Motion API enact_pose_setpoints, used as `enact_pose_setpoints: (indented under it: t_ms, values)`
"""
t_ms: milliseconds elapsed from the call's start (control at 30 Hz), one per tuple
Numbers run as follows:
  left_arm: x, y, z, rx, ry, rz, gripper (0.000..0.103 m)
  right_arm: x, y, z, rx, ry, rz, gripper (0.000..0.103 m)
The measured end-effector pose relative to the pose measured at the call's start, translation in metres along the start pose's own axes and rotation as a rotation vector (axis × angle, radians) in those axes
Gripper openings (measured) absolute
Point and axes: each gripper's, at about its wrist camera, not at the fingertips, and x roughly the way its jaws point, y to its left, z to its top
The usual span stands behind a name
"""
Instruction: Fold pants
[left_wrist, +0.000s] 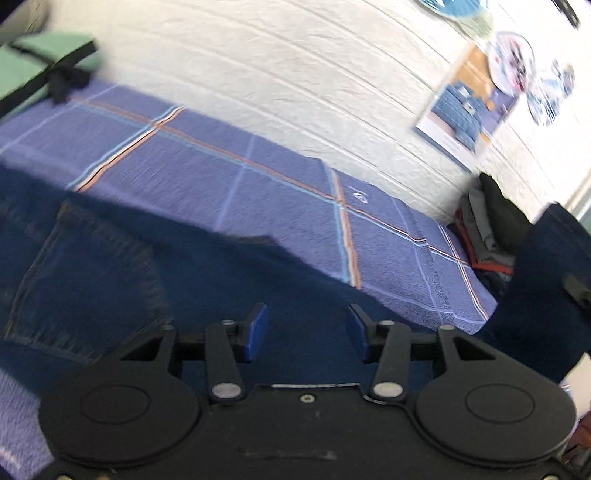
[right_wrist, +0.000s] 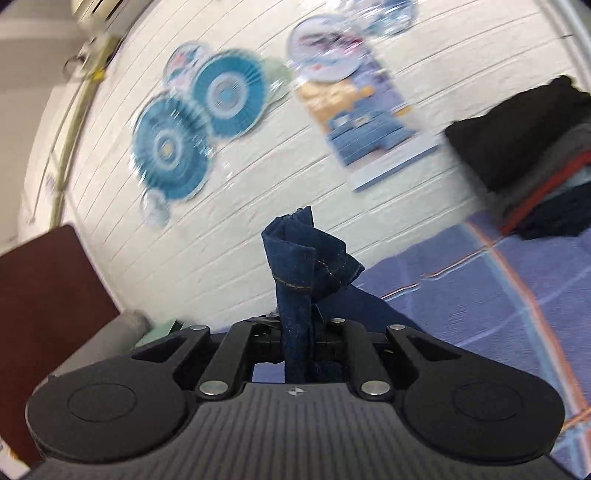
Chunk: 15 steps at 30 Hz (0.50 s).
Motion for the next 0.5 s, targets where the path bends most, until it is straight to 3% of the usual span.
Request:
enact_pose_setpoints:
  t_ms: [167,300,433,467,500]
  values:
    - [-0.018,0.037,-0.009,-0.052,-0.014,0.003,0.047,0.044,0.036,-0.021,-0.100,0.133,0.053,0.018]
    - [-0.021,0.058,-0.012,-0.091,-0.023,0.009,0.047,0.083,0.057,-0.055,-0.243,0.318,0.035,0.020]
    - [-0.022,0.079,-0.016,-0.115,-0.014,0.001,0.047,0.109,0.069,-0.103,-0.367,0.545,0.039,0.055]
    - [-0.023,0.082,-0.017,-0.115,-0.012,-0.007,0.047,0.109,0.071,-0.111,-0.382,0.566,0.037,0.071]
    - [-0.021,0.083,-0.017,-0.114,-0.010,-0.012,0.047,0.107,0.075,-0.115,-0.397,0.566,0.044,0.076]
